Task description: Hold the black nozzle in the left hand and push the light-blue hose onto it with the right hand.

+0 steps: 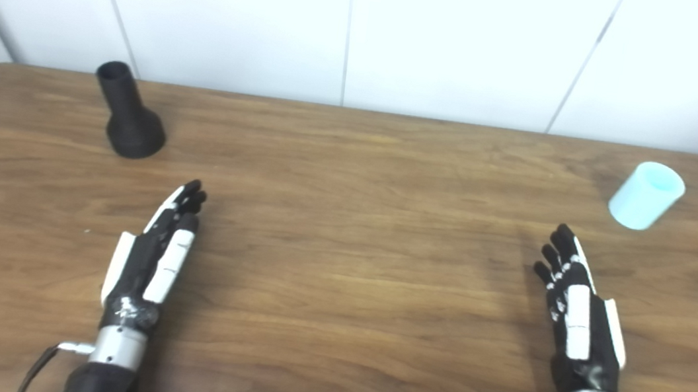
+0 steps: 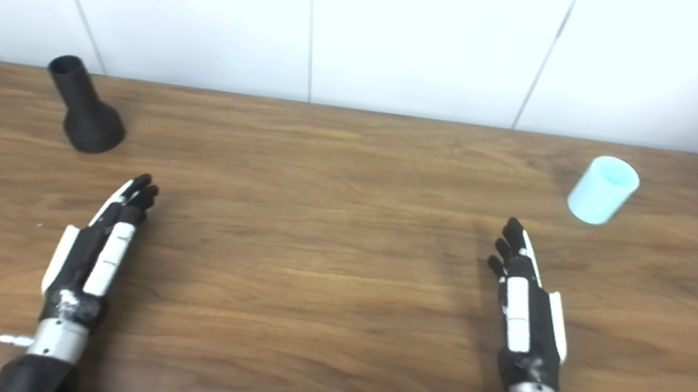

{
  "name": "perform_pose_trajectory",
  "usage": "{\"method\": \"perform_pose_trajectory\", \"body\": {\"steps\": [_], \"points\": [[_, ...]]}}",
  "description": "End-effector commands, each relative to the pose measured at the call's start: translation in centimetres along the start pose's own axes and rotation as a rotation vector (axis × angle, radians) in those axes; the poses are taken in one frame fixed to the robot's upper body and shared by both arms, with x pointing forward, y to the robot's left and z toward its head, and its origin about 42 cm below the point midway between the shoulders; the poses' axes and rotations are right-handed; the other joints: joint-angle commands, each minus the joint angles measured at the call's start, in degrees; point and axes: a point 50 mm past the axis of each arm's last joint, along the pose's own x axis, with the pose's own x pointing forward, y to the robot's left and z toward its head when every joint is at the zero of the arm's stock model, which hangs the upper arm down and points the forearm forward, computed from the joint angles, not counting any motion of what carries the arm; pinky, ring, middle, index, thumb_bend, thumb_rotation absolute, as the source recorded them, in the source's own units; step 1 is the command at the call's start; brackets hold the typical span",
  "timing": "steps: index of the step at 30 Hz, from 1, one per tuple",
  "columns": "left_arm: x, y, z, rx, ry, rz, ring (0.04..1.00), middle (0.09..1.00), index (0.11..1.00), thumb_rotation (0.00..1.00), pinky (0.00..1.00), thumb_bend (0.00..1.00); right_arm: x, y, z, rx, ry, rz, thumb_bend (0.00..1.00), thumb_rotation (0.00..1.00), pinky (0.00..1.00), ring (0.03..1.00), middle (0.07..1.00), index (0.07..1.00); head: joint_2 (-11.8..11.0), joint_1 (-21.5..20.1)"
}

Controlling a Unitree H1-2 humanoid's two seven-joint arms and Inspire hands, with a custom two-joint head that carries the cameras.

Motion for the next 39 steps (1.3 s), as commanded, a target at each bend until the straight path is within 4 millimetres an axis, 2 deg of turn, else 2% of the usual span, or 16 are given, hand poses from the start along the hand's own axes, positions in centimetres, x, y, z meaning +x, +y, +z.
{"method": "perform_pose_trajectory", "body": {"steps": [1, 6, 10, 15, 20, 24, 25, 26, 27, 29, 30, 32, 35, 36, 39], "points": [[-0.4, -0.9, -0.7, -0.007, 0.03, 0.003, 0.922, 0.906, 0.921, 0.8, 0.95, 0.46, -0.7, -1.2, -1.8, -0.03, 0.044, 0.001, 0.63, 0.99, 0.96, 0.958, 0.968, 0.971, -0.6, 0.7], [-0.5, -1.8, -1.5, -0.002, 0.024, -0.003, 0.935, 0.916, 0.925, 0.83, 0.95, 0.49, -0.6, -1.6, -2.1, -0.036, 0.049, 0.007, 0.62, 1.0, 0.95, 0.954, 0.962, 0.968, -3.7, 3.5], [-0.3, -2.3, -2.0, 0.032, 0.012, -0.015, 0.921, 0.912, 0.922, 0.83, 0.9, 0.46, -0.5, -1.8, -2.4, -0.008, 0.041, 0.015, 0.64, 1.0, 0.9, 0.935, 0.953, 0.955, -5.6, 4.8], [-0.1, -3.0, -2.5, 0.07, 0.015, -0.009, 0.912, 0.9, 0.912, 0.81, 0.89, 0.45, -0.2, -2.2, -3.0, 0.003, 0.034, 0.019, 0.66, 0.98, 0.84, 0.904, 0.934, 0.933, -6.3, 4.1], [0.0, -3.1, -2.8, 0.112, 0.017, 0.033, 0.896, 0.886, 0.896, 0.73, 0.87, 0.43, -0.2, -2.6, -3.6, -0.004, 0.046, 0.02, 0.73, 0.95, 0.81, 0.892, 0.924, 0.919, -6.8, 3.3], [0.1, -2.9, -2.9, 0.059, 0.012, 0.106, 0.881, 0.874, 0.882, 0.59, 0.85, 0.51, -0.2, -2.8, -4.0, -0.021, 0.052, 0.018, 0.76, 0.95, 0.8, 0.893, 0.92, 0.91, -7.4, 2.9], [0.2, -2.7, -2.8, 0.033, 0.003, 0.117, 0.882, 0.878, 0.886, 0.55, 0.85, 0.54, -0.2, -2.8, -4.1, -0.021, 0.053, 0.017, 0.76, 0.95, 0.82, 0.901, 0.925, 0.912, -7.6, 3.0], [0.4, -2.5, -2.6, 0.024, -0.008, 0.125, 0.901, 0.899, 0.909, 0.46, 0.9, 0.59, -0.2, -2.8, -4.2, -0.019, 0.054, 0.016, 0.76, 0.94, 0.84, 0.911, 0.931, 0.919, -7.8, 2.9], [0.6, -2.2, -2.3, 0.029, -0.023, 0.136, 0.903, 0.901, 0.911, 0.45, 0.9, 0.59, -0.1, -2.8, -4.2, -0.016, 0.055, 0.014, 0.75, 0.94, 0.84, 0.912, 0.931, 0.92, -7.8, 2.9], [0.9, -1.7, -1.9, 0.041, -0.047, 0.155, 0.914, 0.907, 0.92, 0.34, 0.92, 0.62, 0.0, -2.8, -4.3, -0.012, 0.057, 0.014, 0.75, 0.93, 0.85, 0.915, 0.933, 0.927, -7.9, 2.9], [1.5, -1.1, -1.7, 0.058, -0.073, 0.186, 0.916, 0.907, 0.922, 0.32, 0.93, 0.62, 0.0, -2.8, -4.3, -0.013, 0.057, 0.015, 0.75, 0.93, 0.85, 0.916, 0.934, 0.928, -8.0, 2.9], [2.4, -0.1, -1.5, 0.068, -0.109, 0.227, 0.908, 0.896, 0.901, 0.21, 0.93, 0.69, 0.1, -2.8, -4.4, -0.016, 0.057, 0.015, 0.75, 0.93, 0.85, 0.914, 0.932, 0.925, -8.0, 2.9], [3.9, 1.6, -0.2, 0.063, -0.173, 0.29, 0.897, 0.902, 0.901, 0.16, 0.89, 0.71, 0.1, -2.8, -4.4, -0.013, 0.058, 0.016, 0.76, 0.93, 0.84, 0.907, 0.926, 0.916, -7.8, 2.8], [4.5, 2.3, 0.2, 0.081, -0.185, 0.318, 0.871, 0.88, 0.886, 0.18, 0.85, 0.73, 0.1, -2.7, -4.4, -0.015, 0.058, 0.017, 0.76, 0.93, 0.84, 0.906, 0.926, 0.916, -7.7, 2.7], [6.7, 5.2, 1.7, 0.117, -0.219, 0.391, 0.877, 0.877, 0.888, 0.18, 0.86, 0.74, 0.1, -2.8, -4.4, -0.015, 0.057, 0.022, 0.77, 0.92, 0.84, 0.91, 0.928, 0.915, -7.6, 2.3]]}}
